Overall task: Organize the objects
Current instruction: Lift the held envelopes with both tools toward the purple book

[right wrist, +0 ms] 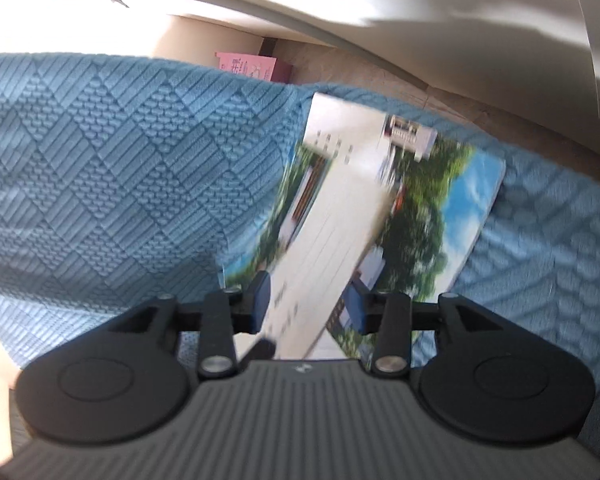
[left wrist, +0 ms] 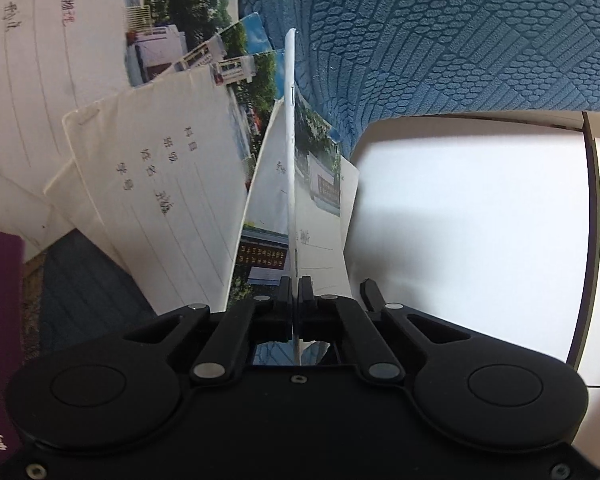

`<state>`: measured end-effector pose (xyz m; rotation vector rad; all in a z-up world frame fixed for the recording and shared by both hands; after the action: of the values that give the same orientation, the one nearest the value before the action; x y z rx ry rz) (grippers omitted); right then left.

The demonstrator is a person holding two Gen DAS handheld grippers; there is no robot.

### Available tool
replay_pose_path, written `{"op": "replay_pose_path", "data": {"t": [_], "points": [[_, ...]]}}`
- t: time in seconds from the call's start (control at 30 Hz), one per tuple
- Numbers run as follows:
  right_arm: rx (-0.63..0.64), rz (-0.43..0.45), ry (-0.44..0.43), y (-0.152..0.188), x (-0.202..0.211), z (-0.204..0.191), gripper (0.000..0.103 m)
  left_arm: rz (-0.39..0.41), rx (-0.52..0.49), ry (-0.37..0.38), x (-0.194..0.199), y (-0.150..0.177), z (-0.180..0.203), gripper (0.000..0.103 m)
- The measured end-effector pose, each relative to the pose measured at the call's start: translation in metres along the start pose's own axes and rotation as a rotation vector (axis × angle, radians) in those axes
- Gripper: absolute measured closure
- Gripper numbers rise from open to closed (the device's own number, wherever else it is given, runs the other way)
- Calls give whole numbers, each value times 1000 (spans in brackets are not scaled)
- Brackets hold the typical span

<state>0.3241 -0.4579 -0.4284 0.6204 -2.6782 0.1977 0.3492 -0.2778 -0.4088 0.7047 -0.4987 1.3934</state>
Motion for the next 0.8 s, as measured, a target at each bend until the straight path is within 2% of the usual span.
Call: {"op": "replay_pose_path", "data": {"t": [0.13, 0.4, 0.5, 0.57, 0.63, 0.8], "points": [[6, 15, -11, -13, -3, 0, 60, 0, 1, -28, 3, -6, -11, 103], [82, -77, -20, -13, -23, -1, 60, -13, -18, -60, 1, -18, -19, 102], [72, -103, -12, -13, -30, 7, 61, -21, -59, -87, 2, -21, -22, 102], [82, -114, -6, -11, -34, 10, 67, -21, -77, -106, 3, -24, -23, 102], [144, -122, 50, -9, -36, 10, 89, -16, -86, -114, 5, -25, -25, 102], [299, -105, 113, -4, -29, -3, 98, 9, -105, -134, 11, -19, -29, 102]]}}
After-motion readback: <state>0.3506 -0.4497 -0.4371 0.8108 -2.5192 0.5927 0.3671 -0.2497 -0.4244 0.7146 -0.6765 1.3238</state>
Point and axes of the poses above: each gripper's, at about its wrist camera, not at the fingertips, and x roughly against the way its jaws point, z to its right, y to its underside, the point moved 10 cm from there along -x, roughly the way its jaws point, and after that the axes turned 9 degrees about -y, right-handed, at the moved point
